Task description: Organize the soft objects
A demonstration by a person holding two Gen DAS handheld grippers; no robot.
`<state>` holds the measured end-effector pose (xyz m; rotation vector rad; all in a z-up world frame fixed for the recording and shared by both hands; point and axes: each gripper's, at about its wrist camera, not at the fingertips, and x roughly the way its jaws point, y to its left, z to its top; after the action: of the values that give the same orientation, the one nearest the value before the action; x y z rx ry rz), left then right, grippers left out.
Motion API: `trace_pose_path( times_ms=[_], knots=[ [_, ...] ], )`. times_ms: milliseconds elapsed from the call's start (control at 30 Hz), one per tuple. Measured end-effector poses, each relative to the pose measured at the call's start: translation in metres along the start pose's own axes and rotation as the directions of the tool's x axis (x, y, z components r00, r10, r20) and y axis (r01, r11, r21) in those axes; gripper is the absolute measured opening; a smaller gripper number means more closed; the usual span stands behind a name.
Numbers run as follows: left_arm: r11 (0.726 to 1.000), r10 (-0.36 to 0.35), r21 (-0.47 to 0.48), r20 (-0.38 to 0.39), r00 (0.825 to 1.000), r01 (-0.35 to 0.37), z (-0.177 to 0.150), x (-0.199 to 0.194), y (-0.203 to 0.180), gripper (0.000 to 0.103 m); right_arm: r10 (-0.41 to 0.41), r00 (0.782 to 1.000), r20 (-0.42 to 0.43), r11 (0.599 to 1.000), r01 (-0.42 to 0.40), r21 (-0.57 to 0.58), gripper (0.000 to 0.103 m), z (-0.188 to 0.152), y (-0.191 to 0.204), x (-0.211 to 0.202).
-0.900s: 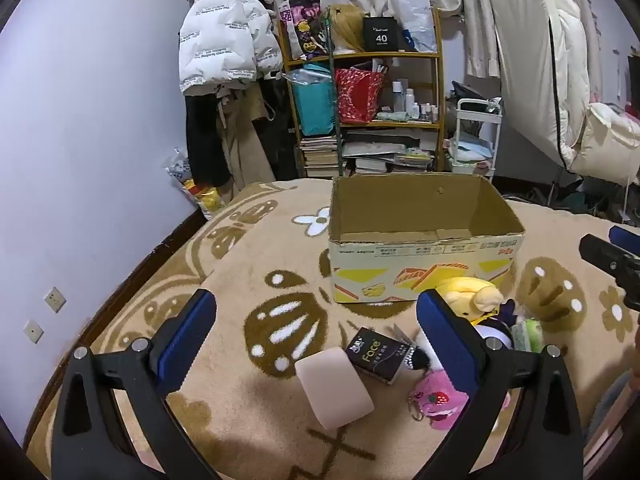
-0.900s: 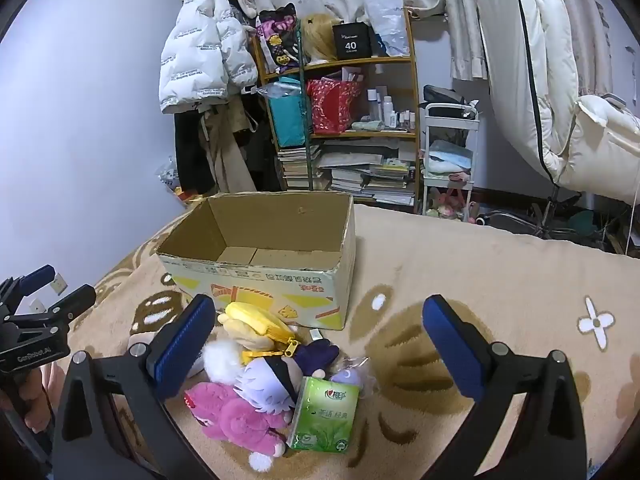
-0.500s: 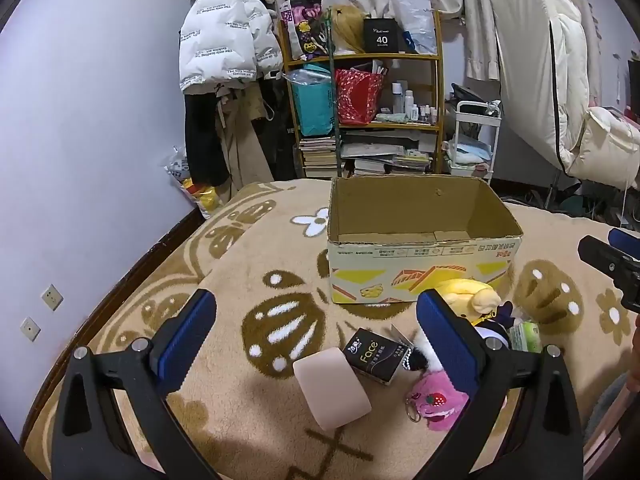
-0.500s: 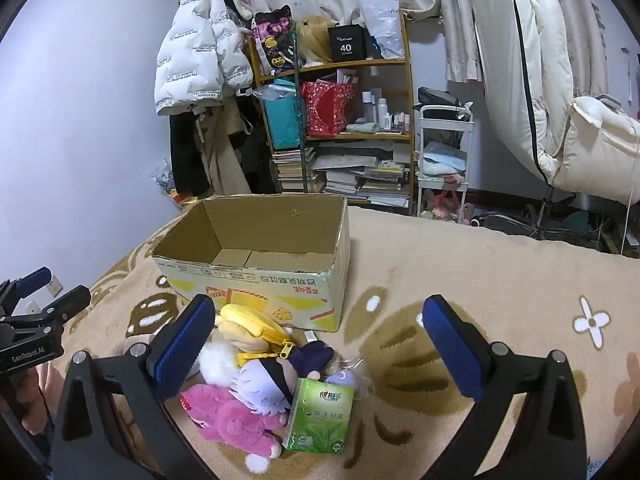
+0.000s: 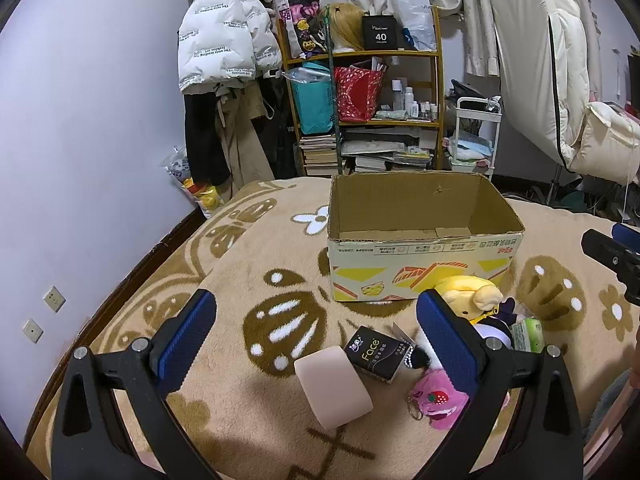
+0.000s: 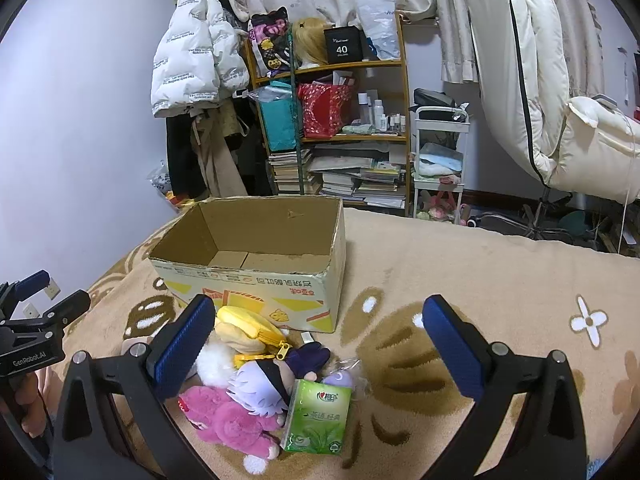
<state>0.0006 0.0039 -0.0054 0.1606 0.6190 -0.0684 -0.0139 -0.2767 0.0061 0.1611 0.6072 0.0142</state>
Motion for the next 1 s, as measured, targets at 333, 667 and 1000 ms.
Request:
trace_pose_path(
  times_ms=[333, 667, 1000],
  knots=[
    [1.0, 0.002, 0.002, -0.002, 1.0, -0.002, 0.0, 0.0, 0.0, 0.1, -0.007, 1.0, -0.001, 1.0, 0.007, 0.004, 0.103, 0.005, -0.009, -0.002],
    [1.0, 0.002, 0.003, -0.004, 1.0, -0.002, -0.001, 0.001, 0.0, 0.1, -0.007, 1.0, -0.002, 1.0, 0.007, 0.004, 0.103, 0.004, -0.007, -0.001],
    [1.0, 0.002, 0.004, -0.005, 1.0, -0.002, -0.001, 0.001, 0.0, 0.1, -0.008, 1.0, -0.003, 1.0, 0.008, 0.004, 0.103, 0.004, -0.008, -0.001]
  ],
)
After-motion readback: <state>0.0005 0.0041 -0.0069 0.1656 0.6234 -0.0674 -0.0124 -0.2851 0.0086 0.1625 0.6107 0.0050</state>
